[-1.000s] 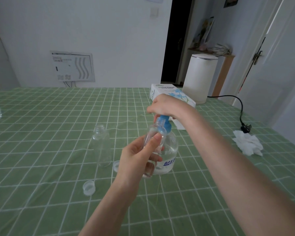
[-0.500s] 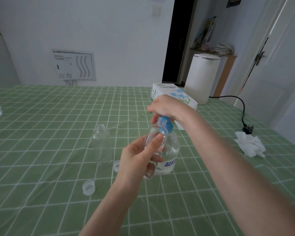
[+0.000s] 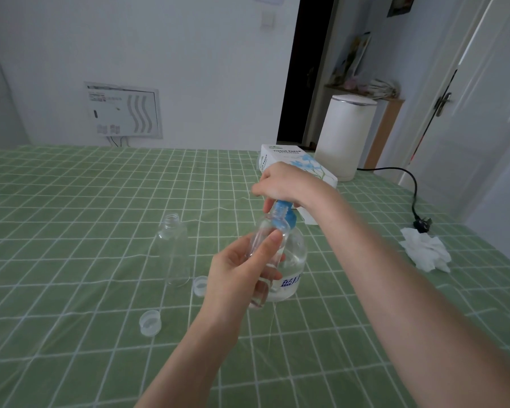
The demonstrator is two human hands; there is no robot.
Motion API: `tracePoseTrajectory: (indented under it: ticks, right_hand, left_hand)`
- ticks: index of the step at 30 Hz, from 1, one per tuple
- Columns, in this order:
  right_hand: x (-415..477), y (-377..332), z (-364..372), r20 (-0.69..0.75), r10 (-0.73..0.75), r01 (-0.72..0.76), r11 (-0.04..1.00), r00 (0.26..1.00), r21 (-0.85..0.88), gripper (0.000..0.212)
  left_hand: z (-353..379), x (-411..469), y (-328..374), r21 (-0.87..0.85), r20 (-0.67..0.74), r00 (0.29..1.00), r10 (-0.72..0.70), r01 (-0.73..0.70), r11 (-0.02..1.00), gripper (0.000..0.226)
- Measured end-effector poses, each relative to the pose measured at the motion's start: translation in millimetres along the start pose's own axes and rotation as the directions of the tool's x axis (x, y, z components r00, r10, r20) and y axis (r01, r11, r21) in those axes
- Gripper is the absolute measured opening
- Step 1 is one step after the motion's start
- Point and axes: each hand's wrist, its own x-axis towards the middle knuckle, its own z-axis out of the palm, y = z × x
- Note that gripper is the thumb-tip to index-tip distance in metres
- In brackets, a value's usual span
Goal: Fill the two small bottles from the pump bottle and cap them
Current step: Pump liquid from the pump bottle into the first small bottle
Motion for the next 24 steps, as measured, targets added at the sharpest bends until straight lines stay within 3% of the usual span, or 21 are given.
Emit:
tracePoseTrajectory:
  ticks: [15, 24]
  right_hand:
    - [2.8, 3.9, 9.6, 0.065, 0.038, -0.041, 0.998, 0.997, 0.053, 0.046]
    - [-2.3, 0.0, -2.6, 0.02, 0.008, -0.008, 1.0, 1.0, 0.012, 0.035]
  left_hand:
    - [-2.9, 0.4, -3.3, -0.011, 0.005, 1.0, -0.02, 0.02, 1.0, 0.042]
    - [-0.4, 1.3, -0.1, -0.006, 0.006, 1.0, 0.01, -0.01, 1.0, 0.048]
